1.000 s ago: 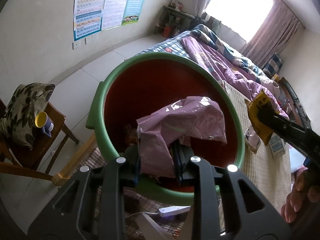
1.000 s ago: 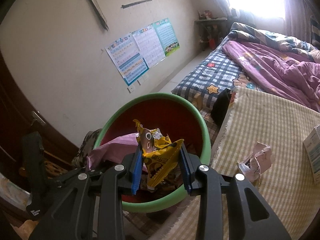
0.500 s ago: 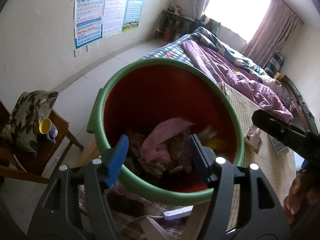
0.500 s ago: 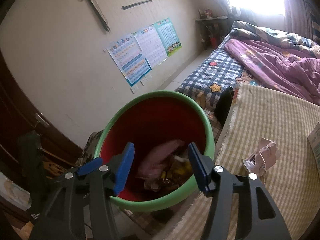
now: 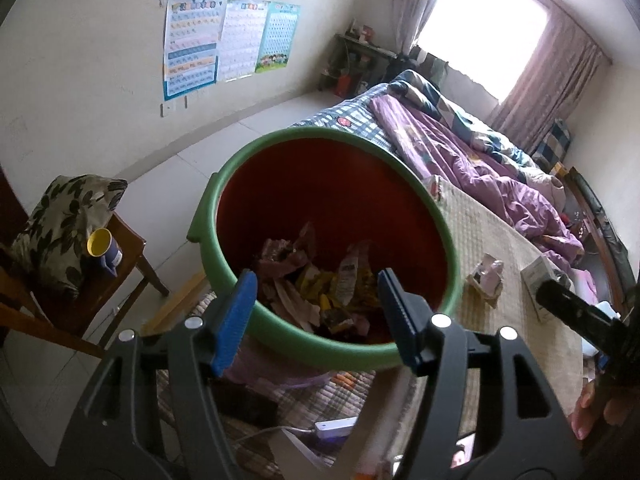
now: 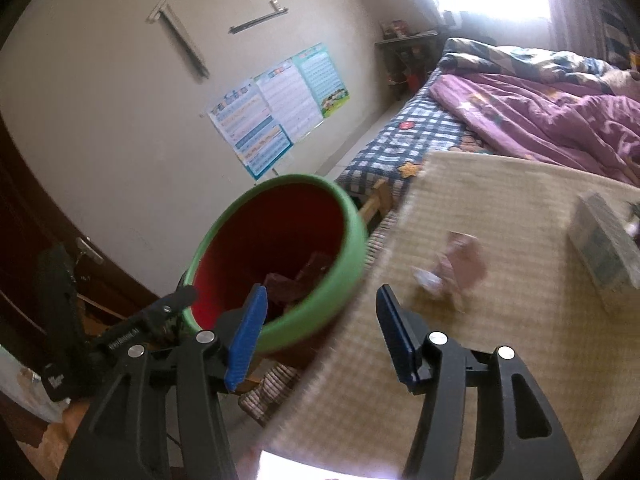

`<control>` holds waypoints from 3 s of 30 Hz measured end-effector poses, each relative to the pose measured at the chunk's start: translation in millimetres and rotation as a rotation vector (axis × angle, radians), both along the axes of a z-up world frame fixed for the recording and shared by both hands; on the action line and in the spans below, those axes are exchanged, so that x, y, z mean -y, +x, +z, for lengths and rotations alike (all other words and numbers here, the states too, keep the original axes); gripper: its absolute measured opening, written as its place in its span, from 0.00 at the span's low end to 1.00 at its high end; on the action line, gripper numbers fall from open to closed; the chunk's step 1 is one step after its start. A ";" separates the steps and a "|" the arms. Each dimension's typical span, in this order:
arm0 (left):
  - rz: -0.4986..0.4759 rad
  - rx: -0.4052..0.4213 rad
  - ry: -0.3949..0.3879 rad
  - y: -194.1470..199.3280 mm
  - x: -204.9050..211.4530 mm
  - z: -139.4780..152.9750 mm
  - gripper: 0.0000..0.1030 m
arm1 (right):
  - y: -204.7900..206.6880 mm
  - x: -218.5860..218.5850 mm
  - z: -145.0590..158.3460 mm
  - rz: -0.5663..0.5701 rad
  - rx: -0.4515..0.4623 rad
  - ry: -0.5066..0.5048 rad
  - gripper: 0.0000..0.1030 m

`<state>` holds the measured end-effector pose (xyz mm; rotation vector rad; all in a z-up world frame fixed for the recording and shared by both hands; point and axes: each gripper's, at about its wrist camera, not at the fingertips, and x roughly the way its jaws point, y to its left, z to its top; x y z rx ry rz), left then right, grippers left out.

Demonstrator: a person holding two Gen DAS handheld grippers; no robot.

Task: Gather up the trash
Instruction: 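Move both open tools back over the trash on the mat, then grasp crumpled white paper with the left tool while the right tool grasps the white milk carton, then carry the paper and carton over the green bucket with both tools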

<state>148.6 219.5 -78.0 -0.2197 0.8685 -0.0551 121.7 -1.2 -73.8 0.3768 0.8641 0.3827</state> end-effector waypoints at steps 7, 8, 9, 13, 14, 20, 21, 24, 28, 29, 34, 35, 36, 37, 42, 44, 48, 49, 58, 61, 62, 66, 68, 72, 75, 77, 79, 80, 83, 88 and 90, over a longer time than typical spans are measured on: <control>0.030 0.021 0.002 -37.2 38.1 10.7 0.58 | -35.5 74.6 -1.9 -0.059 -0.005 -0.016 0.54; 0.028 0.023 0.006 -42.4 46.4 11.5 0.58 | -38.8 84.9 -2.8 -0.069 -0.005 -0.023 0.54; 0.026 0.023 0.007 -46.5 53.5 11.7 0.58 | -41.3 97.6 -4.3 -0.081 -0.008 -0.031 0.54; 0.004 0.021 0.003 -65.8 89.4 13.4 0.58 | -43.1 150.7 -11.3 -0.157 -0.005 -0.090 0.54; -0.005 0.021 0.001 -71.0 99.2 13.6 0.59 | -41.2 161.0 -13.5 -0.175 -0.003 -0.111 0.54; -0.052 0.023 -0.015 -90.9 148.5 17.6 0.61 | -13.8 205.4 -40.0 -0.216 -0.034 -0.179 0.55; -0.065 0.023 -0.015 -91.0 158.8 19.7 0.62 | -7.0 208.0 -47.8 -0.202 -0.056 -0.173 0.55; -0.081 0.033 -0.013 -87.1 174.2 23.8 0.64 | 3.5 207.2 -60.0 -0.164 -0.075 -0.179 0.55; -0.091 0.030 0.008 -72.0 188.7 20.5 0.65 | 18.6 203.6 -77.4 -0.128 -0.103 -0.214 0.52; -0.096 0.021 0.022 -62.7 193.3 16.9 0.65 | 21.2 201.8 -81.2 -0.117 -0.114 -0.214 0.45; -0.104 -0.018 0.059 -25.2 209.2 -3.7 0.65 | 11.9 210.4 -85.4 -0.095 -0.126 -0.151 0.40; -0.107 -0.025 0.059 -17.7 210.9 -8.4 0.65 | 4.3 212.9 -85.0 -0.089 -0.130 -0.127 0.40; -0.111 -0.034 0.063 -7.3 214.8 -14.9 0.65 | -0.9 214.4 -83.8 -0.081 -0.132 -0.115 0.40; -0.112 -0.045 0.074 2.5 217.0 -20.7 0.65 | -9.6 216.0 -82.4 -0.073 -0.133 -0.103 0.40; -0.108 -0.103 0.088 43.2 222.7 -50.8 0.65 | -38.3 225.4 -78.5 -0.080 -0.136 -0.064 0.40; -0.089 -0.123 0.089 54.3 221.5 -60.8 0.63 | -41.6 229.0 -76.0 -0.085 -0.136 -0.061 0.40; -0.071 -0.188 0.077 65.8 219.8 -78.6 0.44 | -44.8 234.4 -75.4 -0.095 -0.141 -0.046 0.40; -0.075 -0.199 0.083 66.3 220.2 -81.8 0.40 | -45.1 235.0 -75.7 -0.096 -0.142 -0.041 0.40; -0.081 -0.140 0.071 35.7 217.2 -60.0 0.24 | -47.7 227.9 -66.3 -0.106 -0.109 -0.017 0.40; -0.078 -0.117 0.041 20.0 214.7 -47.0 0.24 | -48.0 224.5 -60.8 -0.103 -0.097 -0.017 0.39; -0.078 -0.107 0.030 11.5 213.3 -41.1 0.24 | -48.7 223.4 -59.3 -0.102 -0.094 -0.018 0.39; -0.082 -0.072 0.011 -7.3 215.6 -22.7 0.24 | -47.6 213.0 -65.4 -0.058 -0.133 -0.035 0.39; -0.087 -0.056 0.014 -19.8 217.3 -15.1 0.24 | -47.0 209.5 -69.0 -0.049 -0.153 -0.031 0.42; -0.092 -0.050 0.013 -39.3 219.5 -11.1 0.24 | -44.9 205.4 -70.8 -0.058 -0.155 -0.046 0.59; -0.088 -0.054 0.025 -50.0 217.1 -13.6 0.24 | -39.8 199.0 -68.3 -0.058 -0.124 -0.105 0.62; -0.084 -0.067 0.019 -54.2 214.9 -16.4 0.24 | -35.6 195.0 -71.6 -0.046 -0.128 -0.126 0.62; -0.081 -0.071 0.019 -58.1 213.4 -17.4 0.24 | -32.9 188.4 -75.3 -0.030 -0.140 -0.152 0.62; -0.080 -0.071 0.019 -60.5 212.7 -17.3 0.24 | -32.5 185.3 -77.5 -0.029 -0.148 -0.171 0.62; -0.080 -0.061 0.023 -65.3 210.0 -15.1 0.24 | -32.7 179.5 -84.5 -0.019 -0.166 -0.189 0.44; -0.064 -0.051 0.024 -71.4 199.9 -14.0 0.24 | -41.1 175.7 -82.2 -0.012 -0.163 -0.180 0.41; -0.053 -0.045 0.021 -72.6 194.1 -12.0 0.24 | -44.9 173.5 -74.4 -0.009 -0.144 -0.168 0.41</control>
